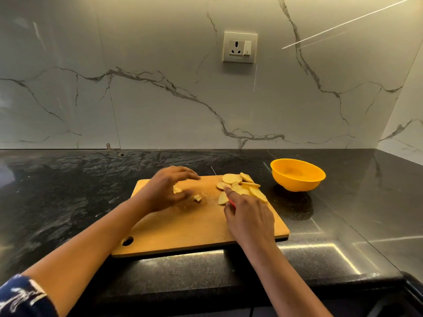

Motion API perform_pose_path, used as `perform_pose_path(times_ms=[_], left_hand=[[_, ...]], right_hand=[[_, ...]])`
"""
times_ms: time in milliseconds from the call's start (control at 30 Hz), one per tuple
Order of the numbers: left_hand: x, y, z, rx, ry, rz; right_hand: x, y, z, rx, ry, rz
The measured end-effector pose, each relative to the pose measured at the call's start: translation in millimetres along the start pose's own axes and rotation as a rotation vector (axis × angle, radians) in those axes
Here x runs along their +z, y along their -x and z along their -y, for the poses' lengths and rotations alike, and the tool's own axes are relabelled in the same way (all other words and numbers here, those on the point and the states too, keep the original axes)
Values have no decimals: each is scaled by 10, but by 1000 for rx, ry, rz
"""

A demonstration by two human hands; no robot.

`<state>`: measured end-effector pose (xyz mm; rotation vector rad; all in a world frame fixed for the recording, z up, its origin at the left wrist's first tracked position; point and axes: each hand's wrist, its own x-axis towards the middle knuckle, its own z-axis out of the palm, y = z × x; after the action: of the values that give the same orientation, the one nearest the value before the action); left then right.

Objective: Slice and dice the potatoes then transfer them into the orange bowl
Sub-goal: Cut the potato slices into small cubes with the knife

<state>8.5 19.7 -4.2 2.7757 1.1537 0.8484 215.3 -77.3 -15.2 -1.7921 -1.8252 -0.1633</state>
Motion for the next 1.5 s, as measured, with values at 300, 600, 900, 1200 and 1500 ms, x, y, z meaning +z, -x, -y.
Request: perform_pose_path(times_ms=[300, 600, 900, 1200, 1500], left_hand=[[120, -99, -57, 36, -175, 150], [-217, 40, 165, -75, -46, -71], [-328, 138, 286, -264, 135, 94], [-14, 57, 189, 11, -222, 264], [-152, 186, 418, -272, 141, -99]], right_hand=[[73, 55, 16, -36, -5, 4], [104, -11, 35, -61, 11, 19], [118, -324, 116, -78, -86, 68], [175, -238, 42, -100, -173, 55], [173, -232, 33, -105, -182, 27]])
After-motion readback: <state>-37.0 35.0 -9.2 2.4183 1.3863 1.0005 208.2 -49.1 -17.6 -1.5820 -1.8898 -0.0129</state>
